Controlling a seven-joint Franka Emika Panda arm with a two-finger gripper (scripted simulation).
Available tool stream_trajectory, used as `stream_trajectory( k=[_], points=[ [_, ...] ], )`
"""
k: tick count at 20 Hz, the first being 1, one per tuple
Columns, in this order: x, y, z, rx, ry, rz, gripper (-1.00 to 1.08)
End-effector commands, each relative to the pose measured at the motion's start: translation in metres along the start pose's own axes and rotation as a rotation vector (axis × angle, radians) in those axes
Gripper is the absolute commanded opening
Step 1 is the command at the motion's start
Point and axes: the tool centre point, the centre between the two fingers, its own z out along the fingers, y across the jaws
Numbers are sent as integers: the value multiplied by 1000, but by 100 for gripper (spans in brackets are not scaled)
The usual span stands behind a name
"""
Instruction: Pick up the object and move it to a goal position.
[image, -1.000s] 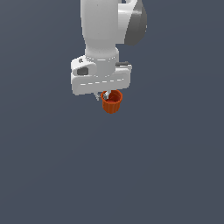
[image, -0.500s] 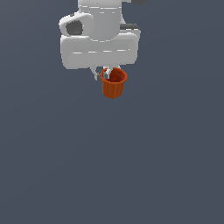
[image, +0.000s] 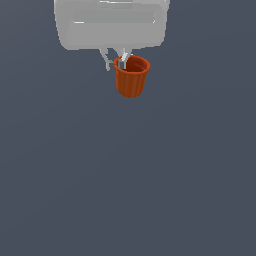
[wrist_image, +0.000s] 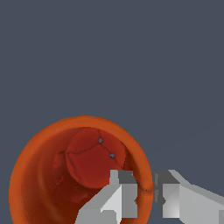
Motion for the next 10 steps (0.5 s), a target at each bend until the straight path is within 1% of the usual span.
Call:
stream_trajectory(
  k=[1,10],
  points=[
    [2,1,-10,0,1,0,-100],
    [6,1,-22,-1,0,0,-100]
  ],
)
